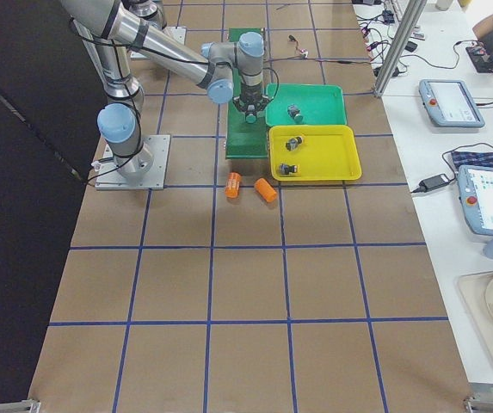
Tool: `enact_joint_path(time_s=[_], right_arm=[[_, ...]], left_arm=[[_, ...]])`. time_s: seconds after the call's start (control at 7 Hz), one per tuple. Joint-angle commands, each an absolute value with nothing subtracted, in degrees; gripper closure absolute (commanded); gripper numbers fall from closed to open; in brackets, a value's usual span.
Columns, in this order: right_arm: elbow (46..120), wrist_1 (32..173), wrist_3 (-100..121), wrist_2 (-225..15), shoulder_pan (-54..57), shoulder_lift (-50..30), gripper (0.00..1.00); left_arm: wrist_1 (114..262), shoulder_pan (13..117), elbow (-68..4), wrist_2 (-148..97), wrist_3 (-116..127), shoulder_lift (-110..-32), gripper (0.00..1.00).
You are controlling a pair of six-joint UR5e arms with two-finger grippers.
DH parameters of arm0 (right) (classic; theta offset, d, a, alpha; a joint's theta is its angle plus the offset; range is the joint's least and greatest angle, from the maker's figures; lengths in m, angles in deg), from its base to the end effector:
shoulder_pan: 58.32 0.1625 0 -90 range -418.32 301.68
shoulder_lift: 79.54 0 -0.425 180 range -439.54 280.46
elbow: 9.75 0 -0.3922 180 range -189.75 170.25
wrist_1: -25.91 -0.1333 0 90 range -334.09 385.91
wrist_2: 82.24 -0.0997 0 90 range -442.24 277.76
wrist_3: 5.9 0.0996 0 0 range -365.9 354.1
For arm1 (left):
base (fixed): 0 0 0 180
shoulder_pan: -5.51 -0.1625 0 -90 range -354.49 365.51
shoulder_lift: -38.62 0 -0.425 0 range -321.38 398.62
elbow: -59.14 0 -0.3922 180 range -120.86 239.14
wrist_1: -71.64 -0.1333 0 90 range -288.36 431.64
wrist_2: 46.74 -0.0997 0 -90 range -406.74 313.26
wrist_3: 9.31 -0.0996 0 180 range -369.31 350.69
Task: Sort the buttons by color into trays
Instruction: 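Grasp the last green-capped button with the right gripper and lift it, then lower the green-capped button into the green tray and open the right gripper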
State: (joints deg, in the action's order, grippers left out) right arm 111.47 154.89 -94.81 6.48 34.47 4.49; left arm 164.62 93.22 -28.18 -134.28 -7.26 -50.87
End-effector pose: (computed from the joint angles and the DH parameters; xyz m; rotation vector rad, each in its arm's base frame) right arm 0.1577 -0.4523 0.2517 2.2505 -2.1840 0.0597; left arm -0.1180 -0.4930 0.5102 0.1172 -3.0964 0.0058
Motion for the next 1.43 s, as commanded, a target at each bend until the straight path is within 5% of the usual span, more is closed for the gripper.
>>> enact_joint_path(time_s=[0.0, 0.43, 0.71, 0.86, 1.0, 1.29], right_arm=[[102.9, 154.58, -93.71, 6.36, 36.32, 0.56, 1.0], [82.93, 147.33, -88.16, 6.27, 43.37, -8.59, 1.0], [81.57, 146.32, -88.16, 6.62, 43.37, -9.49, 0.97], [81.48, 146.49, -88.16, 6.1, 43.2, -9.66, 0.1], [81.13, 146.58, -88.16, 5.92, 42.93, -9.67, 0.0], [78.77, 142.66, -88.16, 6.1, 42.58, -9.14, 0.0]], left_arm=[[164.63, 93.22, -28.22, -134.28, -7.28, -50.85, 0.0], [164.63, 93.13, -28.14, -134.28, -7.28, -50.94, 0.0], [164.63, 93.13, -28.14, -134.28, -7.28, -50.85, 0.0], [164.63, 93.13, -28.14, -134.28, -7.28, -50.94, 0.0], [164.63, 93.13, -28.14, -134.28, -7.28, -50.94, 0.0], [164.63, 93.13, -28.14, -134.19, -7.28, -50.94, 0.0]])
